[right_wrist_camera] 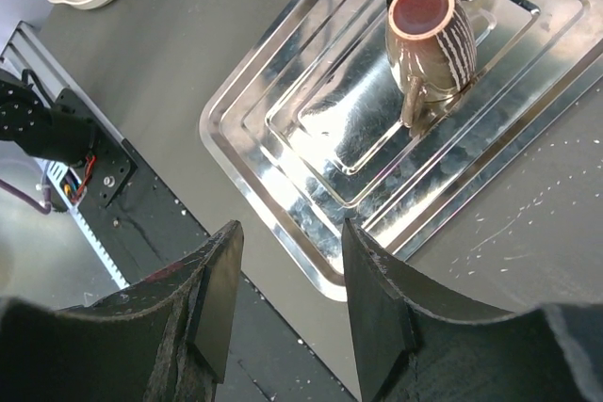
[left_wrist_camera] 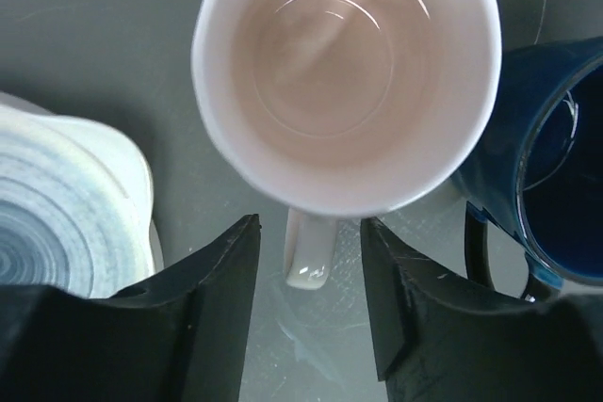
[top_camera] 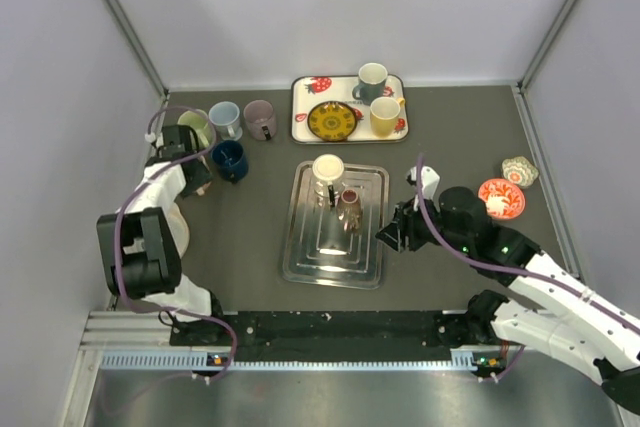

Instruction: Turn the mug right side up

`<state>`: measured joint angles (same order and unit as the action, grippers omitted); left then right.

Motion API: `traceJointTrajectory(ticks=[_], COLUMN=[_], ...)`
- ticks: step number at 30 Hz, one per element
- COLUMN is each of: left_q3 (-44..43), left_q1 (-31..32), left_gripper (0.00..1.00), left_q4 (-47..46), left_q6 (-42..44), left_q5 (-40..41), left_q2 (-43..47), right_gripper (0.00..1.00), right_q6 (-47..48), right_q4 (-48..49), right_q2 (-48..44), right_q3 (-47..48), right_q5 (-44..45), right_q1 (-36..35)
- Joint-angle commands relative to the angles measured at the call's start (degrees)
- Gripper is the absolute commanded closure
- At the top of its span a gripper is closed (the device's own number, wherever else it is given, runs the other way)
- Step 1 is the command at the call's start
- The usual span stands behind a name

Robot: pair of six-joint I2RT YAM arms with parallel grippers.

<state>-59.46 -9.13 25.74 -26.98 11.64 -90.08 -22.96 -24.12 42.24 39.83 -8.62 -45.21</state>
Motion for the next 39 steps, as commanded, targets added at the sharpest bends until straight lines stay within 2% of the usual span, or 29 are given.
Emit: traceJointTrajectory(ticks=[1,4,6,7,8,10,11,12,15,16,20,28,39], left_q3=[-0.83,1.44,4.25,4.88,5.84,7.33,8.91,9.79,13.22,13.93,17.09,22.45,24.74], left_q1=[-0.28,0.33,5.67,8.66,15.99,22.02,26.83,28.79,34.86,36.88,39.44,40.24,40.24], left_gripper=[0.47,0.45,0.44,0.39,0.37,0.24,0.15,0.11,0.14,0.16,0.21,0.25,0.27], left_q4=[2.47,3.62,3.0,3.44,3.97,4.85,4.85,4.15,2.31,1.26,1.16,0.11,0.46], left_q6=[-2.8,-5.61,-5.97,-6.06,-6.41,-8.87,-9.92,-11.15,-11.34,-11.08,-10.81,-9.76,-8.88], left_q5=[2.95,2.16,3.99,5.57,7.15,7.61,7.09,6.04,2.17,0.94,-0.9,-3.55,-2.23], left_q2=[7.19,15.61,23.09,25.11,28.09,30.39,32.15,32.86,35.58,36.46,40.68,48.94,51.32], right_gripper=[0.53,0.52,0.48,0.35,0.31,0.25,0.25,0.25,0.27,0.31,0.39,0.41,0.56], right_q6=[0.73,-0.33,-1.91,-2.43,-2.61,-1.83,-1.13,-0.08,3.18,4.4,4.77,3.54,3.8], right_q4=[1.0,0.92,1.96,2.67,3.11,2.59,1.98,1.19,-0.67,-0.75,0.47,1.7,4.52], right_q2=[0.74,2.05,3.19,3.9,4.69,8.99,10.74,13.02,20.59,23.56,29.28,41.34,50.39], right_q3=[2.79,2.88,2.71,2.36,2.44,4.63,5.86,8.31,11.05,11.32,12.63,17.2,21.95], right_q5=[1.5,5.87,8.44,11.84,12.57,12.93,12.32,11.7,11.61,11.44,11.61,15.83,23.55], right_q1=[-0.32,-0.32,-0.32,-0.4,-0.32,-0.32,-0.4,-0.32,-0.4,-0.58,-1.54,-3.66,-3.66])
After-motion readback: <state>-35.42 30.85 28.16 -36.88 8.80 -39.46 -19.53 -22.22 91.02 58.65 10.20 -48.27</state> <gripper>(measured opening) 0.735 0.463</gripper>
